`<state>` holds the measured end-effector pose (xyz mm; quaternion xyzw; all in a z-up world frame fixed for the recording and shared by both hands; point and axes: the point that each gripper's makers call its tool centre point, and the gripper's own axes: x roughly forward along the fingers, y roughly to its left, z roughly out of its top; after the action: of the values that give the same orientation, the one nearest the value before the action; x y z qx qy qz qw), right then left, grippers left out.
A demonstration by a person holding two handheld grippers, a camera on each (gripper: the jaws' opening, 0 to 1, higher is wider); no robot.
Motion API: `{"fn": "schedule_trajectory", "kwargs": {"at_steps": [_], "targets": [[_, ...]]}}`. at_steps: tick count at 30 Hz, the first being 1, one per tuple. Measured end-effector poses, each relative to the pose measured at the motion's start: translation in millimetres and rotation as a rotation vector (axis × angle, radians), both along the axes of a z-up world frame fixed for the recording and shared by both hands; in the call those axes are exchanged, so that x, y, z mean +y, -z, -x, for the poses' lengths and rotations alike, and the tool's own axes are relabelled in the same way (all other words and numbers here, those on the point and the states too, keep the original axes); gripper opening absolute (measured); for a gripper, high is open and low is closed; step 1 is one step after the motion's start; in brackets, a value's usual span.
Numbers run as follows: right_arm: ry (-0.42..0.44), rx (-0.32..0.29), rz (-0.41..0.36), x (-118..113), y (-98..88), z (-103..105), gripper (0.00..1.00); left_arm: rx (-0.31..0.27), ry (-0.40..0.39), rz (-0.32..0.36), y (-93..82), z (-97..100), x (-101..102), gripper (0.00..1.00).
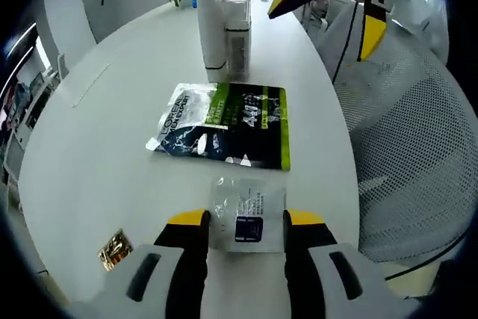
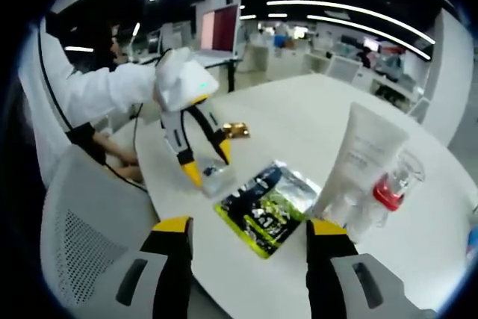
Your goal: Arrange the skincare products in the storage area until every visible bottle or jar stands upright without overlapping.
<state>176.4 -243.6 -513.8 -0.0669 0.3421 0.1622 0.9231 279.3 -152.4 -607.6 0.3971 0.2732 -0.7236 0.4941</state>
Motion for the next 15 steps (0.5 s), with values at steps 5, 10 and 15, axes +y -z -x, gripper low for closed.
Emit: {"fn": "schedule_trajectory", "kwargs": {"at_steps": [5,10,15], "targets": [[0.019,0.014,0.011,-7,1.3,7,0.61,-0.003,0.019,-0.008,3.1,3.8,-2,0.39],[0.026,0.014,0.007,-7,1.0,8,0.61,-0.014,0.027,-0.029,10.0,3.1,-3,0.39],[0.031,0.003,0.013,-9,-2.1,8,0.61,-0.011,0.029,-0.039,11.0,8.7,-5,0.39]]}}
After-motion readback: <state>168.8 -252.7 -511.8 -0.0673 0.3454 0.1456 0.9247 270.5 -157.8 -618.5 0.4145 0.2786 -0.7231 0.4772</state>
